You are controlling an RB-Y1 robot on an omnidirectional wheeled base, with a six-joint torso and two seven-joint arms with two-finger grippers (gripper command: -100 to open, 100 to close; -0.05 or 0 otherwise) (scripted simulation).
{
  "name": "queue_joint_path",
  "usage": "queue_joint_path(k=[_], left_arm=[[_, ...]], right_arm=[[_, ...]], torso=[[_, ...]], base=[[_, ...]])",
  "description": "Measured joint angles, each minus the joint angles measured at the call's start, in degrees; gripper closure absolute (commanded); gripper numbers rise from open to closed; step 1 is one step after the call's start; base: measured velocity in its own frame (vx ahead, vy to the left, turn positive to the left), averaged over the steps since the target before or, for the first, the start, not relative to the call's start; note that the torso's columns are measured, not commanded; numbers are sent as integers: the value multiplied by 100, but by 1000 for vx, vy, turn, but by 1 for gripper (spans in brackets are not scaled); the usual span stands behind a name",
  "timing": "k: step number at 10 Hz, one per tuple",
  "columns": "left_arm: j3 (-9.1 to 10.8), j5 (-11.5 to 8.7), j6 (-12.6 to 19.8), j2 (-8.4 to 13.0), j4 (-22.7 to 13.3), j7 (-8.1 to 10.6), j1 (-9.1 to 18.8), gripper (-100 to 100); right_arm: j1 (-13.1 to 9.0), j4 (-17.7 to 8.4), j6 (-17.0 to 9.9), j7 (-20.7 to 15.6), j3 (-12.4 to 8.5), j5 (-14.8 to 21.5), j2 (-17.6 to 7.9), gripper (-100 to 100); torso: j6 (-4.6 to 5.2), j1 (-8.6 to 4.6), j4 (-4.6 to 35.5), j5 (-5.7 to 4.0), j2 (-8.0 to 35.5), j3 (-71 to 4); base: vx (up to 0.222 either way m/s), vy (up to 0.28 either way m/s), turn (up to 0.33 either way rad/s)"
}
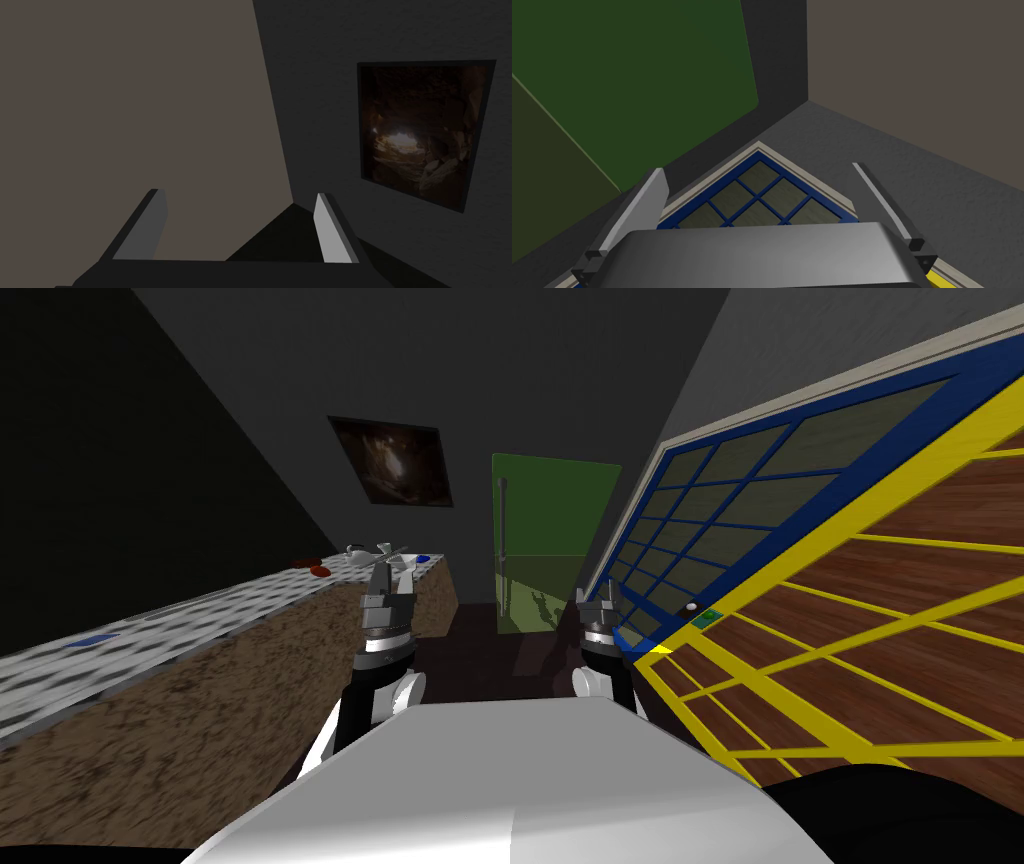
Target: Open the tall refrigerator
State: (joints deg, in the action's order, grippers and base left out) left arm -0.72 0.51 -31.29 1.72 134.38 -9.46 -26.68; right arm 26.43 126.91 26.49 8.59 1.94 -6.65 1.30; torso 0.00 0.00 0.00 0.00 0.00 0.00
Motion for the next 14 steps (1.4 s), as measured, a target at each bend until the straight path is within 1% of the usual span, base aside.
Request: queue_joint_path(k=[1, 2, 9, 10, 11, 13, 14], left_arm=[[0, 0, 0, 0, 0, 0, 0, 0], [0, 0, 0, 0, 0, 0, 0, 0], [0, 0, 0, 0, 2, 0, 0, 0], [0, 0, -1, 0, 2, 0, 0, 0], [0, 0, 0, 0, 0, 0, 0, 0], [0, 0, 0, 0, -1, 0, -1, 0], [-1, 0, 0, -1, -1, 0, -1, 0]], right_arm=[[0, 0, 0, 0, 0, 0, 0, 0], [0, 0, 0, 0, 0, 0, 0, 0], [0, 2, 1, 0, 0, 0, 0, 0], [0, 2, 1, 0, 0, 0, 0, -100], [8, -2, -25, -17, -22, 4, -124, -100], [32, -30, -116, -96, -97, 24, -459, -100], [82, -23, -171, -156, -134, 43, -628, -100]], torso=[[0, 0, 235, 0, 232, -467], [0, 0, 600, 0, 597, -1200], [0, 0, 3537, 0, 3539, -7073], [0, 0, 3960, 0, 3962, -7919], [0, 3, 4149, 1, 4152, -8315], [0, 7, 4220, 2, 4216, -8455], [0, 7, 4225, 2, 4221, -8460]], base=[[0, 0, 0], [0, 0, 0], [0, 0, 0], [15, 12, 13], [24, 35, 15], [38, 49, 20], [49, 71, 22]])
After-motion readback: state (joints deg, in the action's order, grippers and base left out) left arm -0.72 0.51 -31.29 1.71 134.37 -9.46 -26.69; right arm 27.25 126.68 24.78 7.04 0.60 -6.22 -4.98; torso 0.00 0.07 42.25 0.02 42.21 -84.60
